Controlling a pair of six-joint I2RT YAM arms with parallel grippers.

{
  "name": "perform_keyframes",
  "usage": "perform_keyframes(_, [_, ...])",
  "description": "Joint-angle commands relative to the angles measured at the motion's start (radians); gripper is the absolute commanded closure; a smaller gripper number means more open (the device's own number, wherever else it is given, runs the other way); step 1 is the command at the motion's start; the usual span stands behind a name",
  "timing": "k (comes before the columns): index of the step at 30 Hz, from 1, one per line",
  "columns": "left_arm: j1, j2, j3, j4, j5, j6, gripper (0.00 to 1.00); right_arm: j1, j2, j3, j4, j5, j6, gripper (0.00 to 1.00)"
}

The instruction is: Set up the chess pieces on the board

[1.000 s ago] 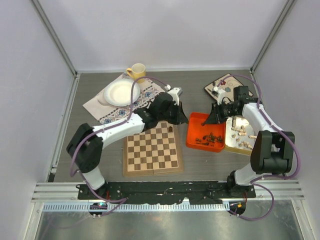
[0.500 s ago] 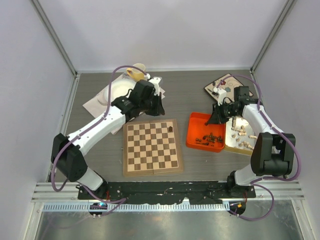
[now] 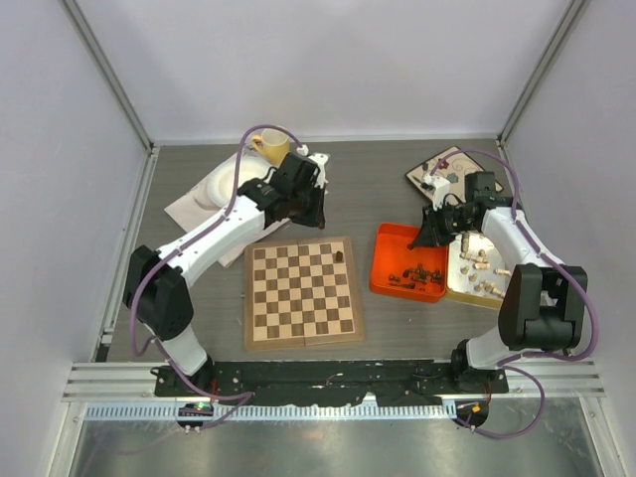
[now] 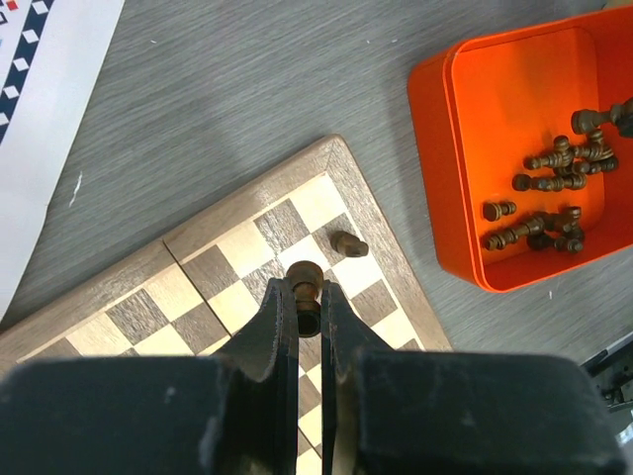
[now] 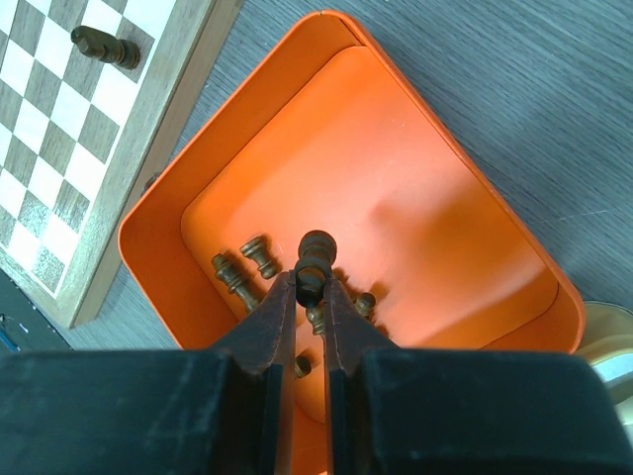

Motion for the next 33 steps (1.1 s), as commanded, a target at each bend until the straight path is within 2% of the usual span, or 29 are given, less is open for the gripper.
perform_keyframes(1, [0.015,0.02,0.062,-0.003,0.01,0.026,1.0,0.004,-0.038,0.003,0.022,0.002,-0.018,0.99])
perform_keyframes(33, [0.029,0.294,0.316,-0.095,0.088,0.038,1.0,0.019,-0.024,0.003,0.015,0.007,-0.03,0.99])
